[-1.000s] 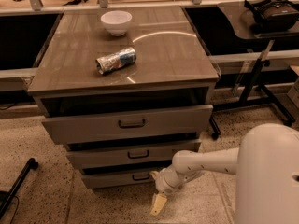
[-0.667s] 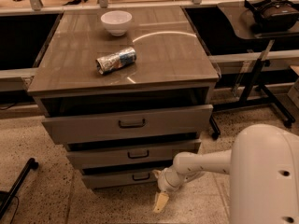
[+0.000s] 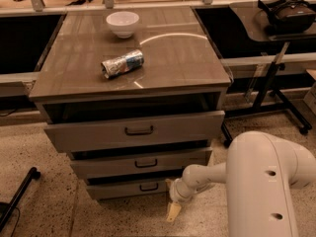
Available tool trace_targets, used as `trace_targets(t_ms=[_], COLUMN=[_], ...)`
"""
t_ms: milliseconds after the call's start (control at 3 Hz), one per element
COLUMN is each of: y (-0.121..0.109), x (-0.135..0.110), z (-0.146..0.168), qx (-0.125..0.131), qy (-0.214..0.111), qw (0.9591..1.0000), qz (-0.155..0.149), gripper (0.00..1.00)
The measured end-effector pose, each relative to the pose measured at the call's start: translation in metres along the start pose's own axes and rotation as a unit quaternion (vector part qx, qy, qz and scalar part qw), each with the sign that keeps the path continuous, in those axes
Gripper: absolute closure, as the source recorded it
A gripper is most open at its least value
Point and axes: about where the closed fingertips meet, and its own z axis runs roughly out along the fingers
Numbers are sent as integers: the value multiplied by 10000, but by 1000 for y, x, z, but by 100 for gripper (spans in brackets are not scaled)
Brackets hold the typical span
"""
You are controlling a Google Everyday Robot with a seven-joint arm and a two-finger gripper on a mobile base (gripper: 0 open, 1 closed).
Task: Open bottom drawer
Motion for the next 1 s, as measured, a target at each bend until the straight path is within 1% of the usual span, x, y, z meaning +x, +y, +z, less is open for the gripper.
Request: trace_targets(t_ms=[333,667,1000], y=[0,-6,-20], x=[0,5,17], z=[0,3,10], qx=[5,58,133], qy=[3,41,175], qw=[10000,9997,9981], qz=[-17,-221,-576], gripper=[0,0,0])
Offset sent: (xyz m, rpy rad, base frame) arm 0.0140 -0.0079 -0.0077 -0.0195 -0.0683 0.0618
